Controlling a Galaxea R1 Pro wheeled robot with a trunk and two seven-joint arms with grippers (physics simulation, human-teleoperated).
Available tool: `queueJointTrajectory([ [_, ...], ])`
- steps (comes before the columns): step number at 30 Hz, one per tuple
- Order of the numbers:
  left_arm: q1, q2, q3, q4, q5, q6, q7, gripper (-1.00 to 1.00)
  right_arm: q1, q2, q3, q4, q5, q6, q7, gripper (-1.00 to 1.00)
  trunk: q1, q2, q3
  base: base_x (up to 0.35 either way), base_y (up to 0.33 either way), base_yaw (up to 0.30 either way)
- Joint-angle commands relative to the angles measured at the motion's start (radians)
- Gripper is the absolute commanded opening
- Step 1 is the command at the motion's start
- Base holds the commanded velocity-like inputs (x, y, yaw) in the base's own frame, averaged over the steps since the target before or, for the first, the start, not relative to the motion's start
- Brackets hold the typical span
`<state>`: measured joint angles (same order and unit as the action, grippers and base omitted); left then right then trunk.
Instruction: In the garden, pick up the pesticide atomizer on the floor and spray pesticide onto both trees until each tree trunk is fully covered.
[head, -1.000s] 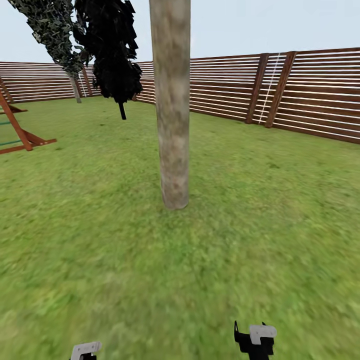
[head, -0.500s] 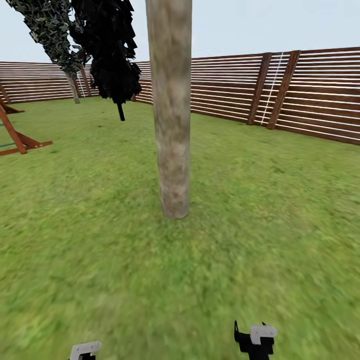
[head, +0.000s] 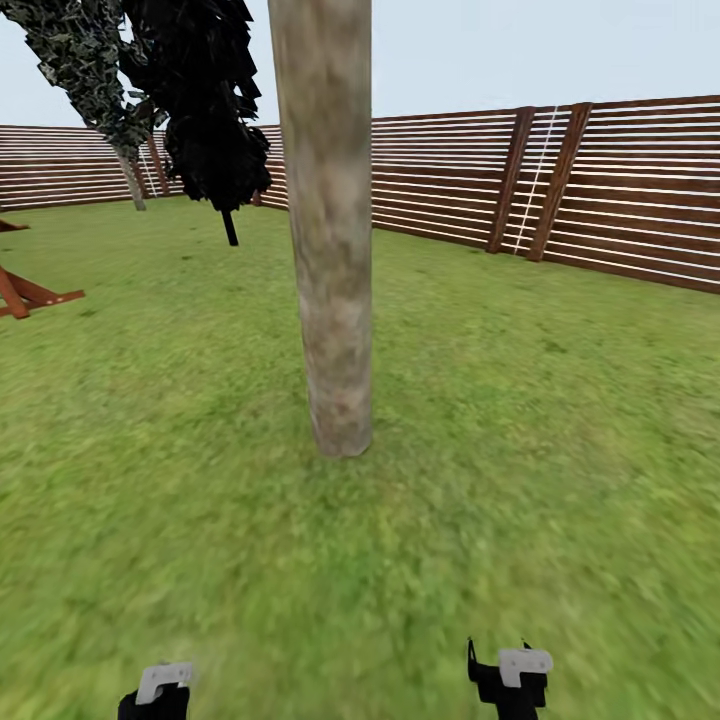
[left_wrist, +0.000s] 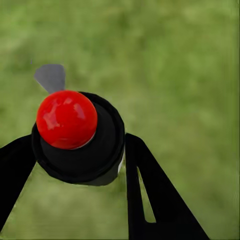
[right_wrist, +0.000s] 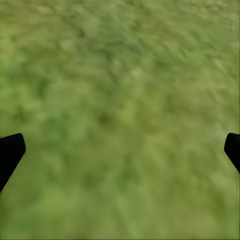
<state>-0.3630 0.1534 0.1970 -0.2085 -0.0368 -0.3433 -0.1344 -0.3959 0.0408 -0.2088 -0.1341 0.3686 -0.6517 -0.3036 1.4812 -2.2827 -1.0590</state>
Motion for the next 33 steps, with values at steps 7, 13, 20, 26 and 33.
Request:
queueJointTrajectory([
  [7, -0.031, 0.041, -0.022, -0.034, -0.173, 0.009, -0.157, -1.0, -0.012, 0.012, 0.053, -0.176, 0.227, 0.077, 0.178, 1.0, 0.0, 0.0, -0.001, 0.009, 0.0, 0.0],
  [13, -0.184, 0.042, -0.023, -0.036, -0.539, 0.029, -0.529, -1.0, -0.072, 0.024, 0.106, -0.36, 0.271, 0.309, 0.794, 1.0, 0.0, 0.0, -0.001, 0.0, 0.0, 0.0],
  [20, -0.204, 0.031, -0.024, -0.038, -0.728, 0.034, -0.685, -1.0, -0.073, 0.07, 0.218, -0.429, 0.281, 0.384, 0.885, 1.0, 0.0, 0.0, -0.001, 0.0, 0.0, 0.0],
  [26, -0.212, -0.02, -0.023, -0.084, -0.788, 0.054, -0.71, -1.0, -0.076, 0.08, 0.22, -0.432, 0.283, 0.383, 0.992, -1.0, 0.0, 0.0, -0.001, 0.0, 0.0, 0.0],
  [33, -0.217, -0.084, -0.063, -0.117, -0.818, 0.121, -0.714, -1.0, -0.095, 0.088, 0.221, -0.432, 0.285, 0.383, 1.076, -1.0, 0.0, 0.0, -0.001, 0.0, 0.0, 0.0],
])
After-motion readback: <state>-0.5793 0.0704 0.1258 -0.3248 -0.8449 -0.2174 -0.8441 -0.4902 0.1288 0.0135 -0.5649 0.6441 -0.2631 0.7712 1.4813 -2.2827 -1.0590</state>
